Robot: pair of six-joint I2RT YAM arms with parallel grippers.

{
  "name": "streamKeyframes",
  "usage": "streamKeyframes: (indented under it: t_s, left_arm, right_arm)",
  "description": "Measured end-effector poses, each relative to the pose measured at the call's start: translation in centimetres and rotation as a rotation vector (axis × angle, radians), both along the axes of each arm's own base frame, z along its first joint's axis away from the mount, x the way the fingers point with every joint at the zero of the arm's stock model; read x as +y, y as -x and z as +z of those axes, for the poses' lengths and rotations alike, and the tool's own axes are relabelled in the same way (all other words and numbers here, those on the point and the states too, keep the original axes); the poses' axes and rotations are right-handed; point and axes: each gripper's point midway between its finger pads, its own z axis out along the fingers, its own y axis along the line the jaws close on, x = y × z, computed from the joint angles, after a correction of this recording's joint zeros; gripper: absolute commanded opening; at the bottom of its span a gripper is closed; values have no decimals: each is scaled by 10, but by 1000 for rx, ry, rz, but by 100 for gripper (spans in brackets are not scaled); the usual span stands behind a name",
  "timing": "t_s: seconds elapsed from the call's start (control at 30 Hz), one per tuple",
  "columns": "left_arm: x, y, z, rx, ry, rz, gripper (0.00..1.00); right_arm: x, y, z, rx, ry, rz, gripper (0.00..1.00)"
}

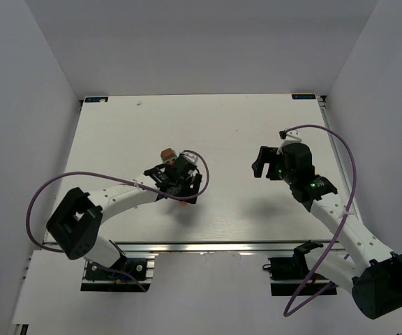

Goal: Build the wood block tower

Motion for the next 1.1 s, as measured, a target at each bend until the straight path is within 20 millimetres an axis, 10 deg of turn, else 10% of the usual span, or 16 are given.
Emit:
streamKeyframes:
  t_s: [0.17,0.5,0.63,0.73,0.87,1.1]
  left_arm:
    - [-1,-6,-19,8,-45,-21,81]
    - [-2,-11,-45,30,-101,-48,35]
    - [-4,-12,-45,26,-101,-68,0]
    - [-12,-11,-39,32,-77,-120,0]
    - [-48,-15,9,-53,94,-285,0]
    - [-97,2,175,-520,466,-695,0]
  right_arm:
    - [-2,0,0,0,6,-2,89]
    - [-4,1,-3,3,32,11,89]
    - [-5,6,-4,12,40,16,89]
    - [-4,9,-1,10,34,30,89]
    - [11,18,2,24,-21,113,90]
    - [60,38,34,16,-250,332,89]
